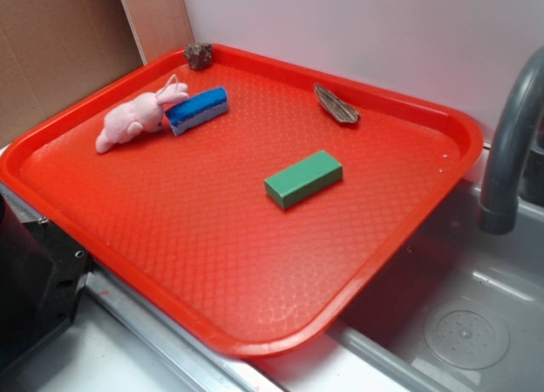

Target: Grab the green block.

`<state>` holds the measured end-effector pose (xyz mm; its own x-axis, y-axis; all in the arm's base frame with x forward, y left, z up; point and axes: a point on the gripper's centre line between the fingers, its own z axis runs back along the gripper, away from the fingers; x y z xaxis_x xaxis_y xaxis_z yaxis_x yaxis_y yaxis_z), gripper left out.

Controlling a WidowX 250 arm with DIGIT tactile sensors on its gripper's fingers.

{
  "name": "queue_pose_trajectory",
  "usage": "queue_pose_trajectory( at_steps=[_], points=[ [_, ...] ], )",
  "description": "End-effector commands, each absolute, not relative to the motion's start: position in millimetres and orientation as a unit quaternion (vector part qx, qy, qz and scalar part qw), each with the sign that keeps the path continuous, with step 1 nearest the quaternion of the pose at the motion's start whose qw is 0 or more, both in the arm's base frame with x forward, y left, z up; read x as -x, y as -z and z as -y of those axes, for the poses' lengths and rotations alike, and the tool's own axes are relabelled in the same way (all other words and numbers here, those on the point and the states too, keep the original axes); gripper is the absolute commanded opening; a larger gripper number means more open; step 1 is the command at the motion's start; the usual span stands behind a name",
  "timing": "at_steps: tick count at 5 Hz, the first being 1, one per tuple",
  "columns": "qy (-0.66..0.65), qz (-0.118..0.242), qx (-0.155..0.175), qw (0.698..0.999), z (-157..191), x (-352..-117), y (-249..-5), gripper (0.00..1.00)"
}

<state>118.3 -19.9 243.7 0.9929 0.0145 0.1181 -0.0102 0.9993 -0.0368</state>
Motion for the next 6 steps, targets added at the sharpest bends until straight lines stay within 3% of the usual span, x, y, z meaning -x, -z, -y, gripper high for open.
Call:
queue_pose_trajectory(
  at_steps=[1,2,3,4,5,6],
  points=[
    [-0.006,0.059,0.018,0.998,19.9,-118.3,-243.7,1.0],
    [0.012,0.101,0.012,0.995,63.2,-168.3,-208.1,1.0],
    [0.018,0.123,0.068,0.99,98.3,-218.5,-178.3,1.0],
    [0.025,0.129,0.042,0.99,115.1,-260.9,-140.8,1.0],
    [0.031,0.105,0.048,0.993,118.2,-279.8,-97.0,1.0],
    [0.043,0.078,0.035,0.995,115.0,-280.0,-71.2,1.0]
  ],
)
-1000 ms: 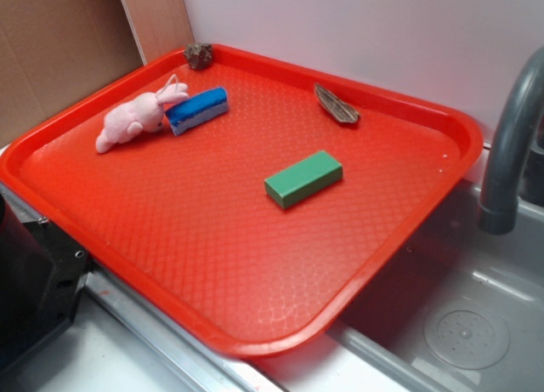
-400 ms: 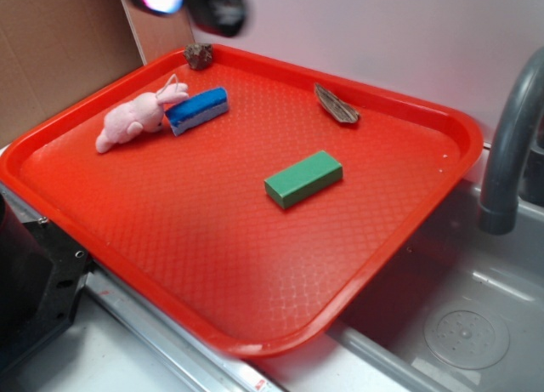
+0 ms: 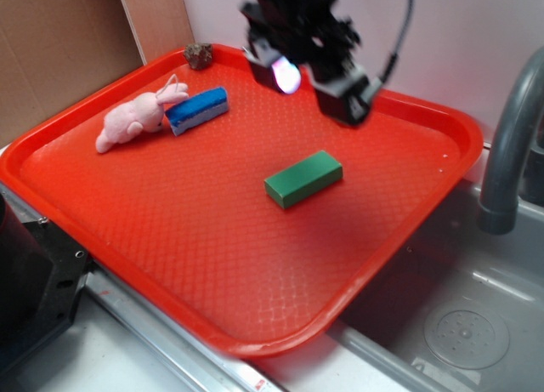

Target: Grab the green block.

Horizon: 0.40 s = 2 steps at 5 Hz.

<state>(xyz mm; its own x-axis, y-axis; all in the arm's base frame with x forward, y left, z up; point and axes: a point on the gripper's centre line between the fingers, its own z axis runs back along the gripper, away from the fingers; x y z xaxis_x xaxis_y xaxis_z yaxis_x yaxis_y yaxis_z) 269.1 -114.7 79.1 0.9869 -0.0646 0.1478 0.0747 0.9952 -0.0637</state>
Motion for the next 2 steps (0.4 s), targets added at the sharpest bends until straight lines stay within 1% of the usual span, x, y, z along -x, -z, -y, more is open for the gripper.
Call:
queue_pose_trajectory(
  at_steps=[1,2],
  points=[
    [0.04,0.06,0.029,0.997,103.9,-269.3,-61.4,1.0],
    [0.046,0.044,0.055,0.997,101.1,-267.1,-50.0,1.0]
  ],
)
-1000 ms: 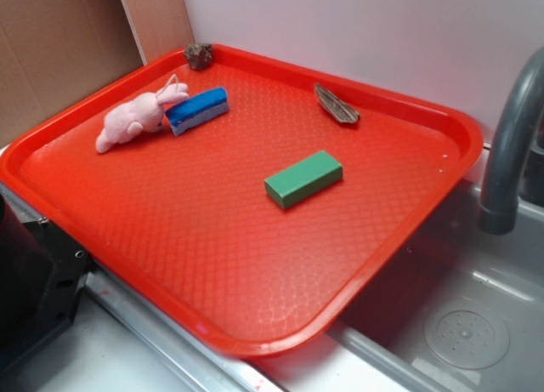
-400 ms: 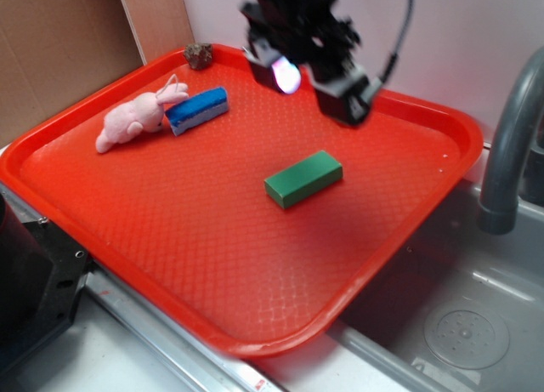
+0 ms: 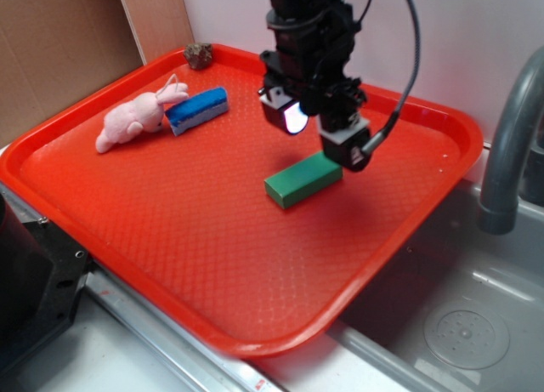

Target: Grab the green block.

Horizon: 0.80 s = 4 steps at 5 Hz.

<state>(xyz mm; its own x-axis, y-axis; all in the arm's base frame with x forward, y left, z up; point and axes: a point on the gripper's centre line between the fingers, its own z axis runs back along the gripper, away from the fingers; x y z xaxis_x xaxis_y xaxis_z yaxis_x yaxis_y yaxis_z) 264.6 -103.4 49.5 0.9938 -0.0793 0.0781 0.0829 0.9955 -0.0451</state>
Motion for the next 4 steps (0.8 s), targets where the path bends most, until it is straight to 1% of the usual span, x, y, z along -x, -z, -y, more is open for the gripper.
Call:
queue_pose_trajectory(
  at_steps=[1,2,3,4],
  points=[
    [0.067,0.02,0.028,0.997,108.0,-232.1,-32.4,1.0],
    [0.091,0.006,0.029,0.995,114.2,-245.8,-25.8,1.0],
    [0.104,0.006,0.01,0.994,119.4,-243.7,-22.1,0.0],
    [0.093,0.014,0.002,0.996,113.8,-247.2,-29.2,0.0]
  ],
)
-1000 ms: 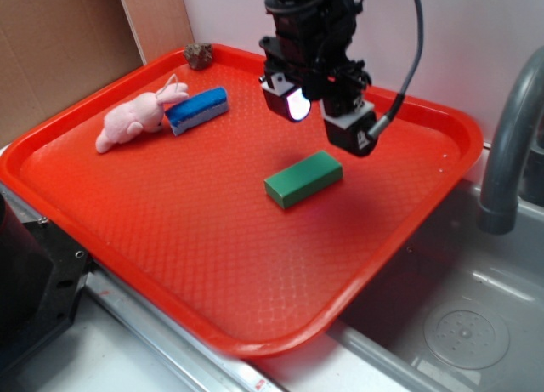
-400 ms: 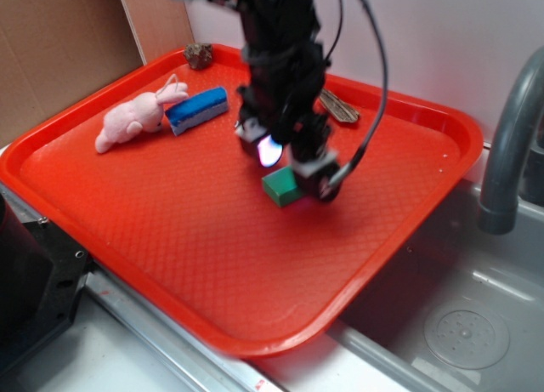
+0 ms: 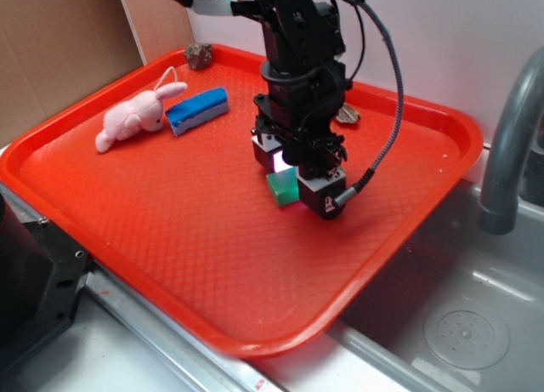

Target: Grab the green block.

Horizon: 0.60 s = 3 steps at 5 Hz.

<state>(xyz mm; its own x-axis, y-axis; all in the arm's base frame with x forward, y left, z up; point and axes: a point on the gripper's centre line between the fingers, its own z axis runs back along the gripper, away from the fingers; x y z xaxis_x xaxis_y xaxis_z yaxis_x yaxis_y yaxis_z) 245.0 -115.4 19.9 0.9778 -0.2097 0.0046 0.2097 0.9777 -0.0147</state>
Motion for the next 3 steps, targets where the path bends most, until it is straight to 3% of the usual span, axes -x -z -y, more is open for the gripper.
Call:
queue_pose_trajectory(
  at_steps=[1,2,3],
  points=[
    [0.044,0.062,0.002,0.997,82.1,-233.9,-79.4,0.0],
    [-0.067,0.125,0.012,0.99,46.8,-214.2,-126.0,0.0],
    [-0.123,0.129,0.014,0.984,31.1,-188.0,-175.2,0.0]
  ],
)
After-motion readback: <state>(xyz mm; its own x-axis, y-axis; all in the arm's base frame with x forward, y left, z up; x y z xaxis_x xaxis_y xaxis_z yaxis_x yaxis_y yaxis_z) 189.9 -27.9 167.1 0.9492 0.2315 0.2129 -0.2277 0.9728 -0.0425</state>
